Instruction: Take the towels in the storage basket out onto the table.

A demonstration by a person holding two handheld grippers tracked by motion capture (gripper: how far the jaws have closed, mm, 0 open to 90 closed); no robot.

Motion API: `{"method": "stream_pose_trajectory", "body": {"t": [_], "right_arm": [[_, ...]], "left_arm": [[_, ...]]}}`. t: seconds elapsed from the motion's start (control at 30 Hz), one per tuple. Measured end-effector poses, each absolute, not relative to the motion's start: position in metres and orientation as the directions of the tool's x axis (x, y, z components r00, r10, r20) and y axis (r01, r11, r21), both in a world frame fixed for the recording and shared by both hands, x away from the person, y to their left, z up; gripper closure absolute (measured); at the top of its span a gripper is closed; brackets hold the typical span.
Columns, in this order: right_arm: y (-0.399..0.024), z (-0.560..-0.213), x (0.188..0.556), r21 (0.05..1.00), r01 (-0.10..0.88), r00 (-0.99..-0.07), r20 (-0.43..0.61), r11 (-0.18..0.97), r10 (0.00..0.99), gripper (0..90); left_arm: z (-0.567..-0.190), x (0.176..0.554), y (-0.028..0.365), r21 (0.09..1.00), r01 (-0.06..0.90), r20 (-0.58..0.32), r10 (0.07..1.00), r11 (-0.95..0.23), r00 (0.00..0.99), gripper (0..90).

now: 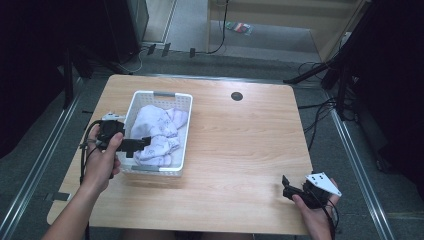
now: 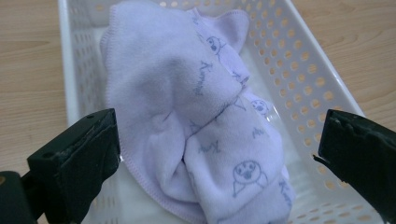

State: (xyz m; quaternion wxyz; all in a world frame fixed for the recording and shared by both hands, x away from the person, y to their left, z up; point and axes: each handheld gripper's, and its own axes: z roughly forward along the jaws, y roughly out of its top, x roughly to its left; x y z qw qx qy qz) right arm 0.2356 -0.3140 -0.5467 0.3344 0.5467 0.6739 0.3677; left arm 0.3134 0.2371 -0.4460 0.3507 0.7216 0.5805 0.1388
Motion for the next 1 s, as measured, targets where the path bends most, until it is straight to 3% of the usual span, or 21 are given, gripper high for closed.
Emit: {"method": "stream_pose_trajectory", "body": {"t": [0.27,0.57,1.0], "right_arm": [[-0.314,-0.547,0.236,0.861,0.491,-0.178,-0.049,0.132,0.983,0.0],[-0.314,-0.547,0.236,0.860,0.493,-0.179,-0.049,0.133,0.983,0.0],[-0.313,-0.547,0.237,0.860,0.491,-0.182,-0.056,0.140,0.982,0.0]], "left_arm": [[-0.458,0.350,0.221,0.584,0.809,-0.211,0.949,-0.068,0.233,0.0],[-0.480,0.389,0.207,0.479,0.877,-0.158,0.978,-0.045,0.137,0.0],[-0.507,0.405,0.176,0.366,0.919,0.108,0.988,-0.146,0.114,0.0]]}}
